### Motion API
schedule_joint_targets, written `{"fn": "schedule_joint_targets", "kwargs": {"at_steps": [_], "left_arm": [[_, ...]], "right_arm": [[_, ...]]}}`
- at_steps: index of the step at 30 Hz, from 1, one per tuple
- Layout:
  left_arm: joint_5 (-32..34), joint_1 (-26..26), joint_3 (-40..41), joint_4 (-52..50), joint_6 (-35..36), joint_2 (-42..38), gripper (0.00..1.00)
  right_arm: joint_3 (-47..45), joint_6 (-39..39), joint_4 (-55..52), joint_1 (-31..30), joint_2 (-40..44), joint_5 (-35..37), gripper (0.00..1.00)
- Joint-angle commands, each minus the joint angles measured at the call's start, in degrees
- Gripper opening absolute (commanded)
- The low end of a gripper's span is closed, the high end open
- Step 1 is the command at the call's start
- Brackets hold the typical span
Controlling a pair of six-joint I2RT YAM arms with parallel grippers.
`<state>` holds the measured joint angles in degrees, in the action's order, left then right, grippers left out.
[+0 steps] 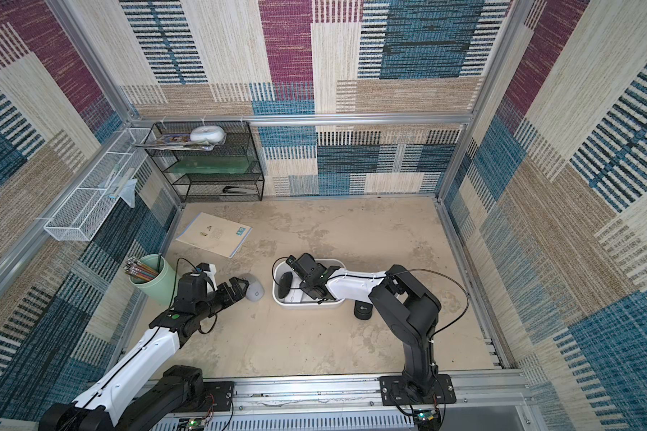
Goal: Take out the mouse from the storage box
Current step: Pick up the mouse from the storage box.
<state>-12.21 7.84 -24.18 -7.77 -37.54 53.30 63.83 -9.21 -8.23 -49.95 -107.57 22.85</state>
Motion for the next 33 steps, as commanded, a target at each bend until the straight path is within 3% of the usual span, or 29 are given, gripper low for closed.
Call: {"fn": "schedule_joint_targets", "kwargs": {"at_steps": [1,5,12,21,33], "left_arm": [[-0.80,-0.01,0.19,1.45,0.10,0.39,0.99],[-1.45,-0.01,0.40,1.96,-0.43,0.73,0.99],[-1.73,-0.01,0.80,2.93,-0.97,1.26,0.99],[-1.98,-0.01,0.11,1.83,-0.34,0.79,0.99],[-4.14,0.40,-2.77,0.65,-0.54,1.19,0.99]], "right_arm": [[-0.46,0.44,1.69,0.12,0.61,0.21,0.46],[0.18,1.10,0.42,0.11,0.24,-0.66,0.36],[-0.71,2.57,0.93,0.12,2.65,-1.82,0.29],[-2.32,5.68,-1.27,0.08,9.60,-1.09,0.27],[-4.93,18.28,-11.45,1.90,20.66,8.26,0.25]]}}
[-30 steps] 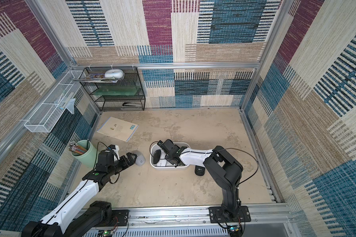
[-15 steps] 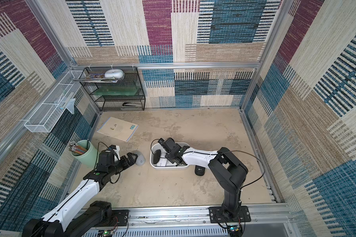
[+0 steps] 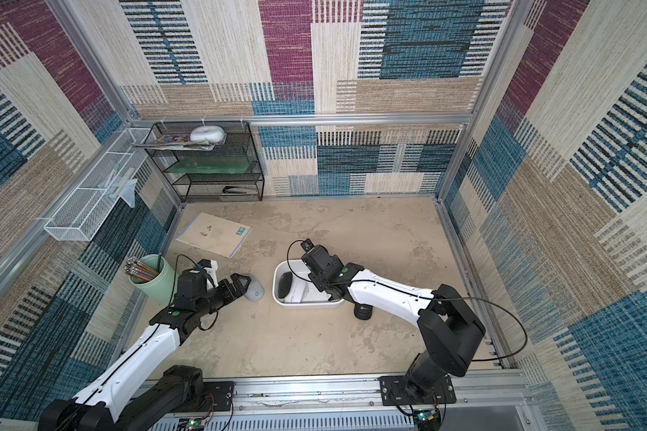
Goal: Take out the mouse from the storage box
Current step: Pick up the mouse from the storage box, then place the mouse at the center of the board.
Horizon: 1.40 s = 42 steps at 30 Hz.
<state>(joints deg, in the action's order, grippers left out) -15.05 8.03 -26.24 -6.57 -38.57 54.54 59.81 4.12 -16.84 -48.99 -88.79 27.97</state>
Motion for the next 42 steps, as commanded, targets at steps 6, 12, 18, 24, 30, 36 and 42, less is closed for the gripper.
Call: {"fn": "schedule_joint_targets", "kwargs": {"at_steps": [6,12,18,24,30,36,42], "left_arm": [[-0.62,1.17,-2.01,-1.69,0.71,0.34,0.99],[0.32,3.57,-4.53,-3.84,1.26,0.99,0.99],[2.39,5.32,-5.66,-5.96,2.29,0.43,0.99],[3.36,6.09,-5.48,-5.74,1.87,1.09,0.99],[3.75,6.25,-5.59,-5.96,2.52,1.15,0.99],[5.06,6.35,-4.52,-6.03,2.35,0.09,0.99],[5.38,6.45,-3.95,-5.92,1.74,-0.72,0.99]], "right_arm": [[-2.15,10.74,-8.21,8.56,5.57,4.56,0.25],[-3.68,16.75,-10.20,16.21,3.44,1.01,0.27],[-4.71,18.68,-10.91,21.29,1.83,-1.18,0.27],[-4.25,19.13,-10.80,22.64,-2.58,0.59,0.27],[-0.40,19.16,-12.45,23.09,-7.81,2.60,0.28],[0.83,19.43,-13.57,23.11,-10.92,4.69,0.29],[1.36,19.43,-13.70,22.61,-12.36,4.31,0.35]]}}
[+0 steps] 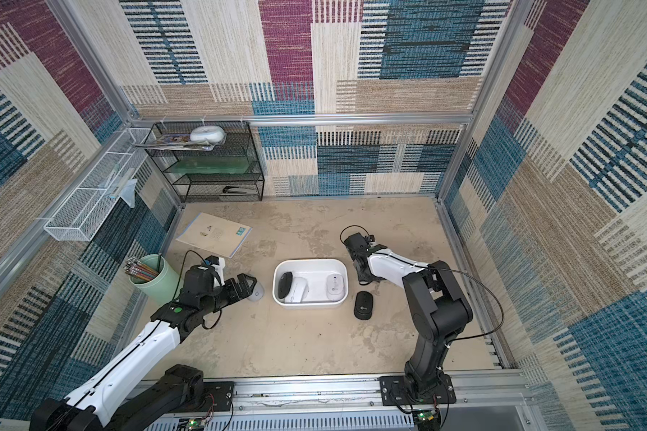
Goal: Take out the mouse from the storage box
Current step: Place the mouse at the center of the board, then pick up the mouse from the storage box.
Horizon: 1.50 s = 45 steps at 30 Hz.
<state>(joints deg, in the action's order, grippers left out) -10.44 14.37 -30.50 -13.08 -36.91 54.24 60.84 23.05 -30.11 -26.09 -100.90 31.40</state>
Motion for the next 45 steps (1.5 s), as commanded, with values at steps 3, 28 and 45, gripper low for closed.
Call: {"fn": "schedule_joint_targets", "kwargs": {"at_steps": [3,28,45], "left_arm": [[0.60,0.13,-0.08,0.47,0.20,-0.54,0.99],[4.00,12.82,-13.73,-7.70,4.75,5.07,0.99],[26.24,33.74,-39.52,-27.33,11.70,35.60,0.94]], "right_arm": [[0.87,0.81,-0.90,-0.75,-1.08,1.03,0.43],[-6.54,-2.57,9.79,-2.04,19.72,-17.30,0.73],[-24.43,-0.69,25.91,-1.96,35.97,-22.09,0.77]]}}
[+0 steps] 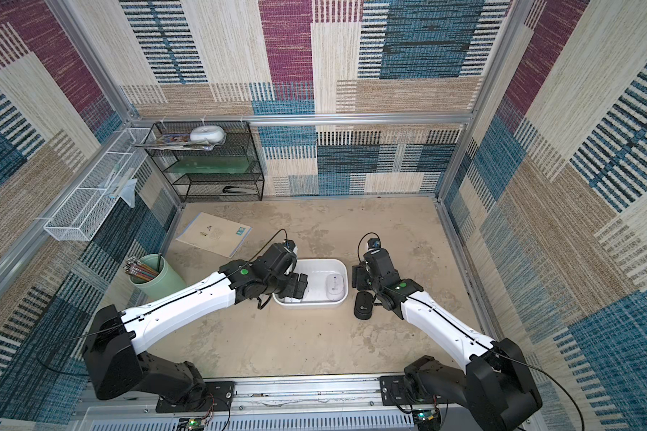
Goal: Take out the mouse from the storage box
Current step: Pick up the mouse from the storage box.
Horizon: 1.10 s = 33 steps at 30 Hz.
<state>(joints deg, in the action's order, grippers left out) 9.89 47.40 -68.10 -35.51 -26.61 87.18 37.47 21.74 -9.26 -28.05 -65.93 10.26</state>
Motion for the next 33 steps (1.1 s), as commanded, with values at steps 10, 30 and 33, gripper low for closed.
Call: {"fn": "schedule_joint_targets", "kwargs": {"at_steps": [10,30,33], "left_arm": [[9.21,1.07,-7.76,-7.89,0.29,14.47,0.82],[16.55,-0.88,-13.34,-12.67,-5.07,24.39,0.65],[16.48,-1.00,-13.36,-12.68,-5.20,24.82,0.59]], "right_arm": [[-4.72,0.57,9.81,-0.03,3.00,-4.70,0.77],[-6.86,0.68,11.34,-0.07,2.91,-6.39,0.78],[-7.09,0.76,11.72,-0.07,2.62,-6.38,0.78]]}}
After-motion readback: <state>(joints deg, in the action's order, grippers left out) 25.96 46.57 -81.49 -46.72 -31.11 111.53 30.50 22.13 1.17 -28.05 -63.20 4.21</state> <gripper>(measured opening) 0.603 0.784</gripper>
